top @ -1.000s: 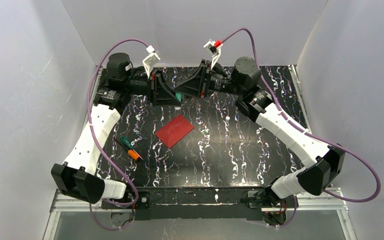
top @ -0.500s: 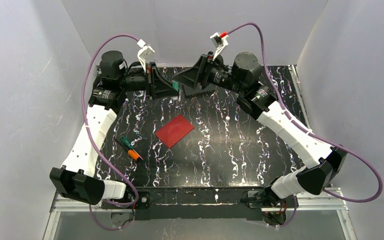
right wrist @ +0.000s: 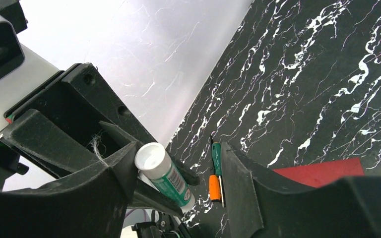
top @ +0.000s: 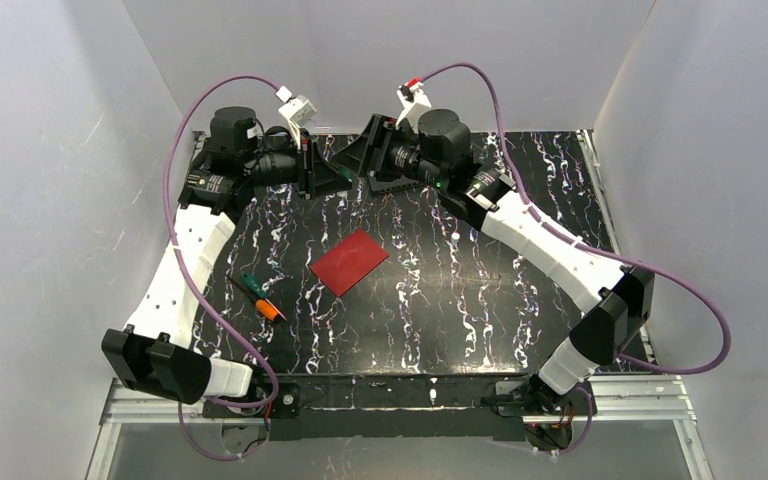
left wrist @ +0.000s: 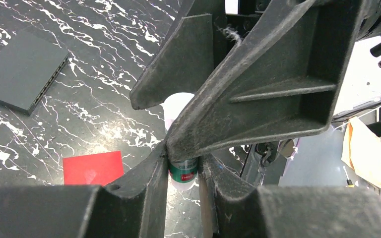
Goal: Place the letter into the envelope and seal it
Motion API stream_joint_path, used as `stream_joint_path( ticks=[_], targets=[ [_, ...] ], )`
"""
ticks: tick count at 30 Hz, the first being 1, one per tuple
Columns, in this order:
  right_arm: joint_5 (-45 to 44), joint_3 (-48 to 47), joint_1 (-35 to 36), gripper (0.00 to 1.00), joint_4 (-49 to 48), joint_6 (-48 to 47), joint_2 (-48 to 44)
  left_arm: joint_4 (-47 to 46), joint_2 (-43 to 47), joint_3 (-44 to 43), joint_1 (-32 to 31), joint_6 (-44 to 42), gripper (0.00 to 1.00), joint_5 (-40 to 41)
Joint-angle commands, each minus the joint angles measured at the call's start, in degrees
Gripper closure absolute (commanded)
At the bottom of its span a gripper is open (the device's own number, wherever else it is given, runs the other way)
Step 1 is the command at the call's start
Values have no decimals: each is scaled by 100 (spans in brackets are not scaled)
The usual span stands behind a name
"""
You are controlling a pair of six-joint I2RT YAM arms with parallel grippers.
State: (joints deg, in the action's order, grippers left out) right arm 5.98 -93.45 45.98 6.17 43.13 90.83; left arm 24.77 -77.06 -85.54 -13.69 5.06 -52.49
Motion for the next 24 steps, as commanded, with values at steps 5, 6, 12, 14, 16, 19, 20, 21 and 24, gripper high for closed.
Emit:
stream_joint_path(
  ticks=[5, 6, 12, 14, 16, 19, 20, 21, 24],
  targets=[
    [21, -488, 27, 50, -87, -114, 17, 354, -3, -324, 7, -235, 100, -291],
    [62, -546, 25, 52, -51, -155, 33, 442, -11, -348, 14, -290, 100, -303],
    [263, -912, 22, 59, 221, -443, 129, 610, -57, -379, 7, -345, 100, -313],
    [488, -930, 17, 61, 239, -367, 178, 574, -84, -401, 10, -275, 100, -387],
    [637, -885, 17, 54, 236, -293, 198, 572, -98, -419, 9, -259, 100, -411],
    [528, -830, 18, 41, 370, -296, 184, 572, -78, -409, 7, -246, 100, -394],
    [475, -843, 17, 39, 439, -323, 184, 565, -72, -401, 7, -248, 100, -387],
    [446, -868, 19, 39, 511, -343, 208, 564, -59, -398, 13, -243, 100, -379],
    [484, -924, 17, 43, 569, -349, 250, 556, -38, -374, 7, -238, 100, -376]
  ],
)
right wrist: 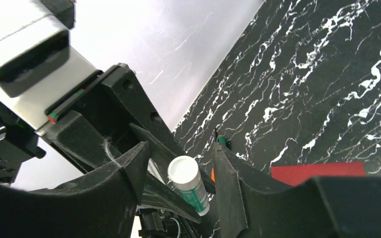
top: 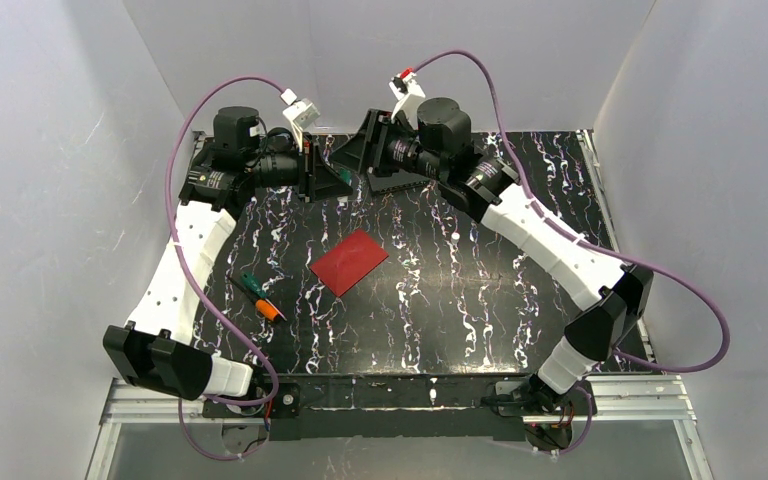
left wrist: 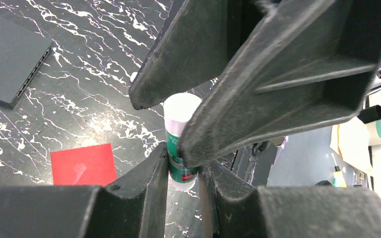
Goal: Place the letter into the envelope and seal it
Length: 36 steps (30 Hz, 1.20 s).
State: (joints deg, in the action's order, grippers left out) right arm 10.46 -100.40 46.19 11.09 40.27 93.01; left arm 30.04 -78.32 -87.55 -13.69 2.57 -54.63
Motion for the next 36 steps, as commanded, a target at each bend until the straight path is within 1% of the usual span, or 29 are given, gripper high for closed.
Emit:
stream_joint_path(
  ticks=[1, 4, 6, 7, 8, 9, 10, 12, 14, 17, 18, 20, 21, 23, 25, 29, 31, 32, 33, 34, 35, 36],
  targets=[
    [58, -234, -5, 48, 77, -43, 44, 20, 91, -167, 8, 19, 100, -162],
    [125, -260, -5, 66, 49, -8, 70, 10, 106, -158, 8, 33, 100, -149],
    [170, -256, -5, 71, 1, 11, 67, 8, 115, -158, 12, 33, 100, -121],
    [161, -251, -5, 77, -16, 15, 56, 2, 113, -157, 8, 33, 100, -117],
    [162, -231, -1, 84, -45, -4, 31, 2, 115, -164, 7, 33, 100, -124],
    [141, -209, -5, 97, -80, -50, -8, 4, 116, -160, 11, 41, 100, -145],
    [126, -171, -5, 99, -123, -131, -48, 2, 122, -158, 14, 42, 100, -166],
    [403, -4, -29, 99, -479, -309, -166, 2, 143, -141, 12, 68, 100, -233],
    [1139, 323, -110, 99, -1283, -471, -320, 2, 187, -139, 10, 102, 100, -442],
    [2356, 987, -153, 99, -2737, -638, -646, -58, 239, -133, 9, 182, 100, -1070],
    [2560, 1143, -154, 99, -2920, -765, -737, -204, 262, -80, 13, 279, 100, -1418],
    [2820, 1371, -169, 99, -3046, -1008, -859, -710, 330, 89, 7, 625, 100, -2005],
    [2978, 1455, -186, 99, -3137, -1032, -887, -998, 353, 188, 10, 919, 100, -2213],
    [3356, 1483, -198, 99, -3346, -933, -862, -1365, 372, 303, 8, 1188, 100, -2548],
    [3710, 1398, -207, 99, -3533, -754, -789, -1597, 375, 360, 7, 1364, 100, -2752],
    [4321, 1149, -207, 99, -3892, -271, -590, -2076, 391, 460, 9, 1728, 100, -2901],
    [4164, 1094, -207, 99, -3734, -297, -570, -2170, 402, 486, 15, 1782, 100, -2810],
    [3838, 1082, -207, 99, -3456, -475, -614, -2179, 411, 481, 17, 1782, 100, -2742],
    [3426, 1050, -207, 97, -3082, -687, -668, -2139, 424, 465, 20, 1756, 100, -2562],
    [2830, 970, -212, 78, -2393, -903, -704, -2064, 431, 451, 24, 1680, 100, -2416],
    [2238, 902, -208, 61, -1967, -1015, -725, -2018, 425, 436, 25, 1631, 100, -2275],
    [1778, 864, -207, 52, -1801, -1037, -739, -1897, 441, 409, 29, 1536, 100, -2009]
  ],
)
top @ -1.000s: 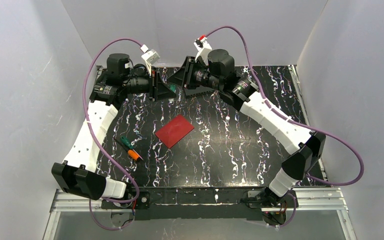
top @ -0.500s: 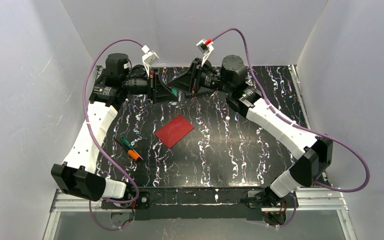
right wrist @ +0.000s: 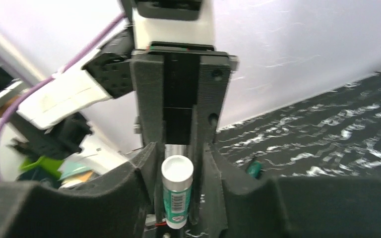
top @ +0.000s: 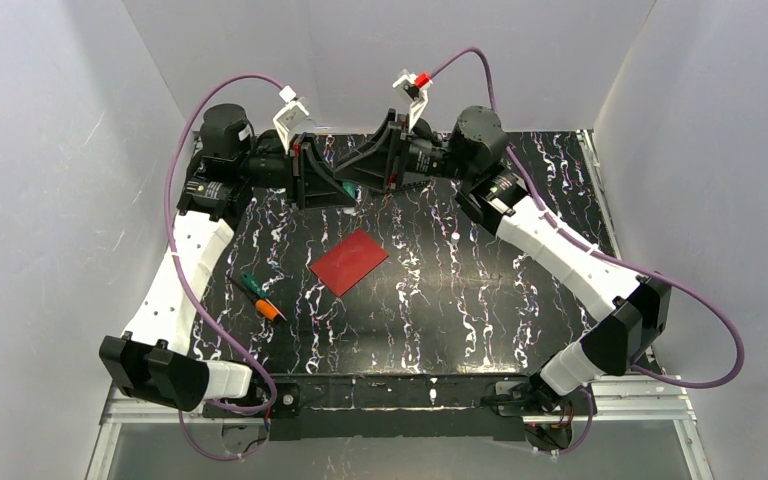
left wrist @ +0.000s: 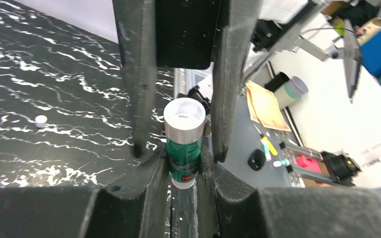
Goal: Place the letter into the envelope and seal it
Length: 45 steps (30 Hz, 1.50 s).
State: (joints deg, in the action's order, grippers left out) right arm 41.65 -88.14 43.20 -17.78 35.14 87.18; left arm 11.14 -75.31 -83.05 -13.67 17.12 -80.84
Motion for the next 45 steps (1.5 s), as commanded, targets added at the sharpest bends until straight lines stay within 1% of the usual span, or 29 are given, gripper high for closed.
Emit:
stream_joint_path(
  ticks=[1, 2, 4, 5, 7, 10, 11, 14, 17, 18, 19, 22, 23, 25, 26, 27, 28, 31, 33, 34, 35, 36, 37, 39, 41, 42, 43, 45],
  targets=[
    [-1766, -404, 92, 40, 1365, -518, -145, 155, 145, -76, 31, -82, 100, 791],
    [-1990, -458, 92, 36, 1555, -524, -122, 315, 148, -116, 31, -208, 100, 966],
    [-2123, -488, 91, 35, 1681, -482, -103, 566, 146, -162, 36, -392, 100, 1276],
    [-2099, -467, 92, 35, 1659, -467, -115, 662, 141, -185, 32, -470, 100, 1386],
    [-2198, -375, 92, 42, 1577, -455, -222, 796, 141, -202, 34, -583, 100, 1497],
    [-2421, -191, 84, 54, 1454, -530, -439, 902, 154, -178, 39, -638, 100, 1536],
    [-2313, -229, 71, 57, 1438, -538, -431, 876, 163, -156, 32, -615, 100, 1525],
    [-1906, -383, 71, 71, 1449, -467, -257, 762, 175, -120, 36, -510, 100, 1481],
    [-1736, -404, 71, 89, 1419, -290, -145, 732, 149, -183, 32, -429, 100, 1510],
    [-1719, -412, 66, 93, 1418, -258, -127, 732, 141, -206, 34, -379, 100, 1559],
    [-1713, -419, 66, 97, 1416, -208, -113, 735, 137, -244, 32, -297, 97, 1649],
    [-1655, -441, 66, 99, 1486, -182, -68, 836, 119, -347, 33, 114, 58, 2216],
    [-1633, -449, 61, 99, 1515, -186, -49, 880, 92, -379, 31, 256, 52, 2314],
    [-1416, -449, 44, 99, 1479, -192, 16, 974, -15, -423, 32, 512, 46, 2267],
    [-1312, -448, 40, 99, 1446, -179, 54, 967, -83, -409, 36, 691, 45, 2138],
    [-1200, -456, 35, 99, 1403, -162, 89, 934, -134, -373, 36, 809, 45, 2034],
    [-1138, -485, 24, 99, 1393, -152, 110, 881, -166, -305, 33, 901, 48, 1934],
    [-1112, -503, -10, 99, 1341, -69, 133, 792, -162, -112, 31, 992, 62, 1835],
    [-1138, -494, -22, 99, 1269, 37, 140, 712, -116, -12, 34, 1024, 72, 1771],
    [-1166, -494, -30, 99, 1253, 82, 149, 688, -99, 18, 34, 1037, 80, 1758],
    [-1224, -482, -31, 99, 1251, 136, 151, 640, -69, 44, 36, 1057, 90, 1756],
    [-1279, -458, -31, 99, 1232, 199, 154, 577, -50, 73, 32, 1086, 96, 1756],
    [-1345, -415, -31, 99, 1191, 282, 132, 549, -34, 85, 31, 1116, 100, 1768],
    [-1580, -302, -31, 81, 1087, 414, 48, 521, -12, 104, 38, 1154, 100, 1827],
    [-1907, -187, -39, 47, 1019, 449, -89, 550, 18, 113, 31, 1178, 100, 1985],
    [-2181, -98, -40, 36, 982, 438, -209, 574, 48, 124, 37, 1179, 100, 2108],
    [-2440, 68, -40, 28, 813, 422, -342, 626, 77, 123, 35, 1179, 100, 2314],
    [-2870, 485, -33, 20, 470, 380, -645, 744, 164, 103, 35, 1247, 100, 2956]
  ],
)
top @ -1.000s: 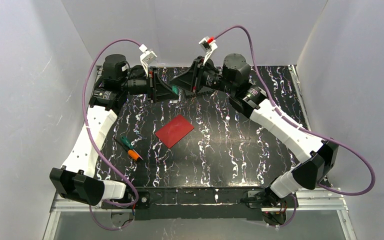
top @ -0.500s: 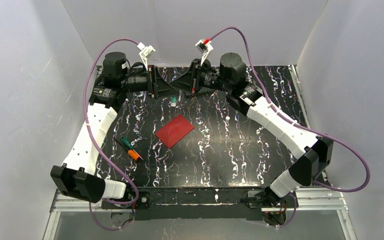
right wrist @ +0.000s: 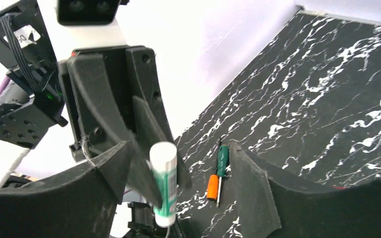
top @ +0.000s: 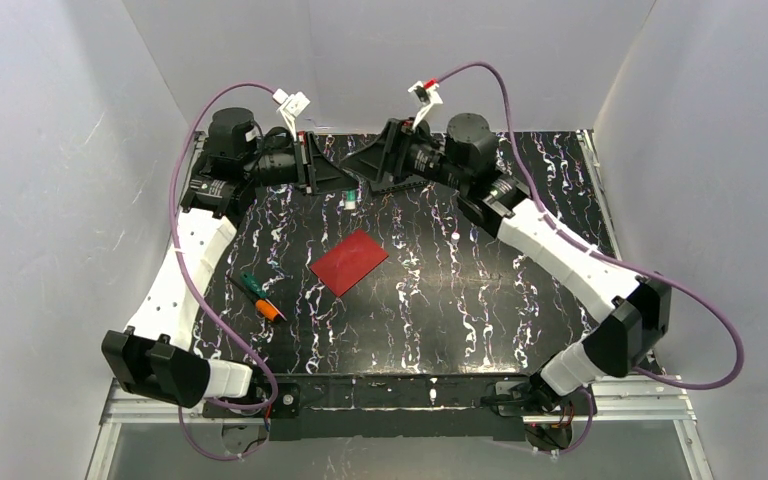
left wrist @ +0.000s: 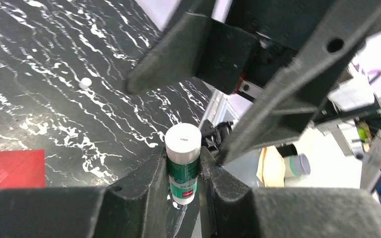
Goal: Place the letter into the envelope and seal it
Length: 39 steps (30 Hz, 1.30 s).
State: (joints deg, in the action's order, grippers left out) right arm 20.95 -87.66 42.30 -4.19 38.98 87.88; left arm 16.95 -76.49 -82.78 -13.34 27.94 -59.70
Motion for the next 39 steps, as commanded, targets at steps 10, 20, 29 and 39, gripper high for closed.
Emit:
stream_joint_path(
  ticks=[10, 20, 29, 39],
  targets=[
    [-1344, 1376, 548, 19, -1963, -987, -1030, 525, 529, 193, 3, 3309, 100, 3374],
    [-2259, 799, 900, 29, -1371, -1595, -531, 90, 950, 759, 1, 5130, 100, 3674],
    [-1966, 523, 941, 32, -1155, -1513, -272, 14, 986, 908, 1, 5596, 100, 3712],
    [-2051, 381, 1032, 38, -790, -1608, -90, -155, 1030, 1221, 12, 6002, 100, 3753]
  ],
)
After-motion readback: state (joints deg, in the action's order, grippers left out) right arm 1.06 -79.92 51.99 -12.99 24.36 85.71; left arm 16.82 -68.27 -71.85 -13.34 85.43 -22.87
